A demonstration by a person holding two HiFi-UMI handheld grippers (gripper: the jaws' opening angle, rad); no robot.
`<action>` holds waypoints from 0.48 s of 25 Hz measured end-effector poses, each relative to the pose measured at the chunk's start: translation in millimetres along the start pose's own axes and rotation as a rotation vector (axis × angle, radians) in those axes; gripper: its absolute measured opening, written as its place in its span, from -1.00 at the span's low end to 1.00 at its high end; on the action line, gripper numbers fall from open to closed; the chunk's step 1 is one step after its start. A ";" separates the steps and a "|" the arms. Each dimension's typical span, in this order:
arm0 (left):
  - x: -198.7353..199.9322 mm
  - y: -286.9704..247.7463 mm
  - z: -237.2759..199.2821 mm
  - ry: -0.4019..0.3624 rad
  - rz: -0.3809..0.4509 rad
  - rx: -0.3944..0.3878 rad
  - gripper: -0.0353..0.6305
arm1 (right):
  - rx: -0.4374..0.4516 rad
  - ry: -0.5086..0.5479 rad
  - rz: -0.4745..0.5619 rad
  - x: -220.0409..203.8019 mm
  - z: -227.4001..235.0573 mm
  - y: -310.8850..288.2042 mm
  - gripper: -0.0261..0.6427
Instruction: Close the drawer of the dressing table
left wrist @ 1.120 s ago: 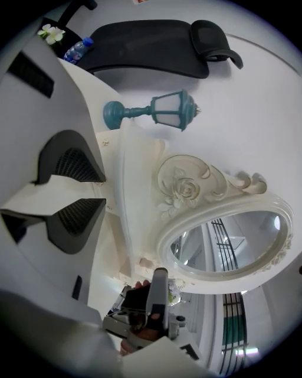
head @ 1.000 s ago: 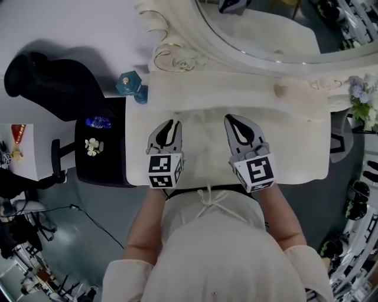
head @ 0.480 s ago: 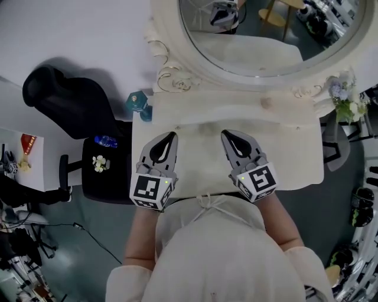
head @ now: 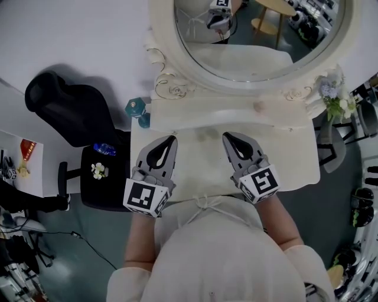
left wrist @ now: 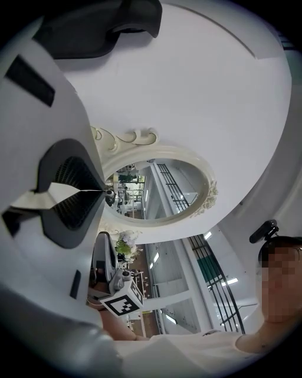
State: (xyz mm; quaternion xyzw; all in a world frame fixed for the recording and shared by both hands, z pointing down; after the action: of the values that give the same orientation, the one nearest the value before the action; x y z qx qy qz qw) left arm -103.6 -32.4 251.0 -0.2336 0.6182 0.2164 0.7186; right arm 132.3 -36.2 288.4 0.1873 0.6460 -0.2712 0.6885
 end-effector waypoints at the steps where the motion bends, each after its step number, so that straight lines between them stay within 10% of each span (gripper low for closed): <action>1: -0.3 -0.1 -0.1 0.001 0.004 -0.002 -0.83 | -0.005 0.012 0.000 1.2 0.1 1.1 -0.91; 12: 0.3 -0.2 2.7 -0.008 -0.003 -0.007 -0.83 | 0.017 0.042 -0.011 4.0 -6.1 4.1 -0.91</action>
State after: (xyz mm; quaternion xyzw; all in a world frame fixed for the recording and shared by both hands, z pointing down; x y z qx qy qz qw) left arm -101.3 -30.9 251.1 -0.2363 0.6143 0.2185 0.7204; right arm 130.2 -29.8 283.5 0.1953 0.6591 -0.2763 0.6716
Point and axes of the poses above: the fingertips, and each gripper's own axes: y backward along the fingers, z to its right, x out of its top, the point moved 8 cm from there along y, backward along the fingers, and after that the axes turned 8 degrees about -y, right-handed, at the moved point
